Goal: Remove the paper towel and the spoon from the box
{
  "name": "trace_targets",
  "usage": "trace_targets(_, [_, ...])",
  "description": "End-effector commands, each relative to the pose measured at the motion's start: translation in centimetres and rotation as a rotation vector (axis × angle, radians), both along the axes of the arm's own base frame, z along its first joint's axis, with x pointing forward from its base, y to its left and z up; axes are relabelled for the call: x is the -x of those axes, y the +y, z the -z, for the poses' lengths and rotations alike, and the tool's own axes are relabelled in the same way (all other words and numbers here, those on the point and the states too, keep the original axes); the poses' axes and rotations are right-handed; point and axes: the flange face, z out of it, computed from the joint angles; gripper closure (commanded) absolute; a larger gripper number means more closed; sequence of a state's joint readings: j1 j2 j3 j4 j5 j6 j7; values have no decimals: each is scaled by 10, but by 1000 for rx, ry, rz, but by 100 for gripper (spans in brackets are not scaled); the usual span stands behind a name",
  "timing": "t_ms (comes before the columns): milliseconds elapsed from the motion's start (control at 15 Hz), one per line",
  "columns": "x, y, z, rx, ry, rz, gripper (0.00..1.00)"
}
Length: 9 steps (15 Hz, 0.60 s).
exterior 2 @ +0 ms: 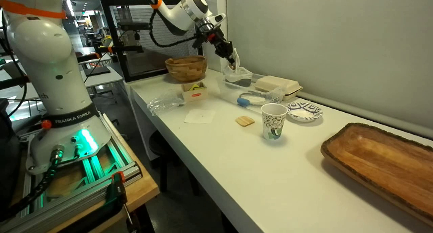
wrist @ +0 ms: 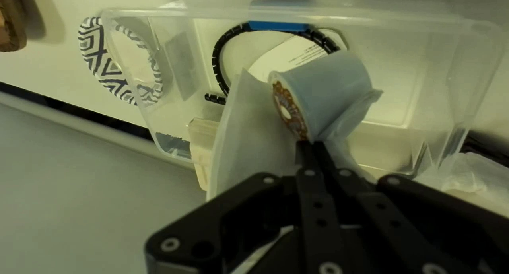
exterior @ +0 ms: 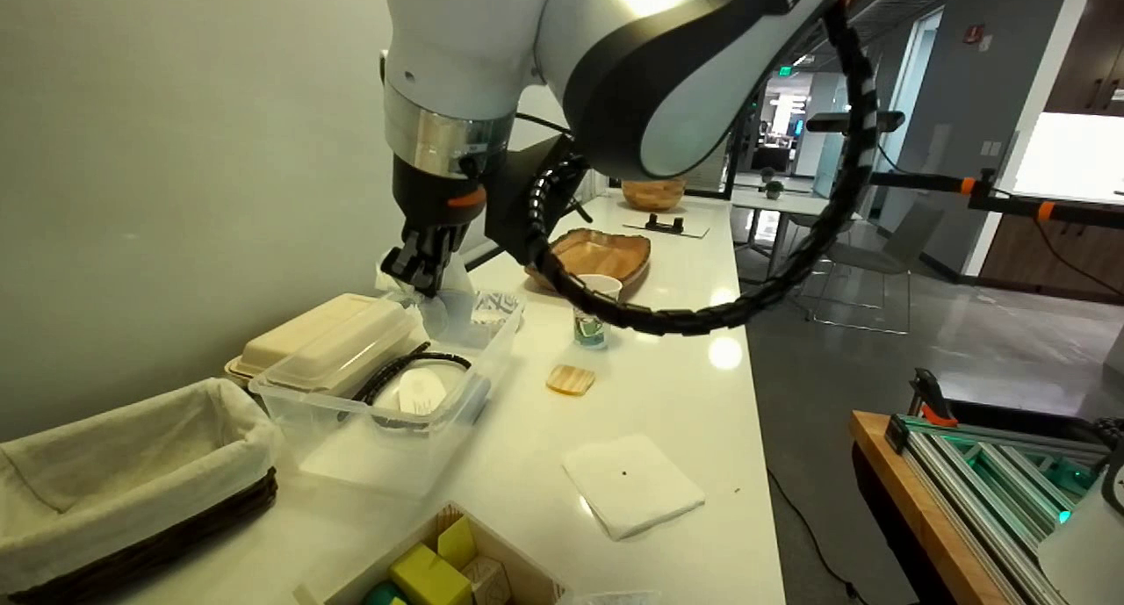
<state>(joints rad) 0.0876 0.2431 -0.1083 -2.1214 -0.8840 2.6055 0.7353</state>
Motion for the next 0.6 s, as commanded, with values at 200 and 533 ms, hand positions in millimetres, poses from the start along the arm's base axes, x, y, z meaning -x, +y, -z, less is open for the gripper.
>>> trace_targets(200, [-2, -1, 43, -52, -8, -32, 73])
trace_targets(533, [10, 18, 34, -112, 88, 82, 43])
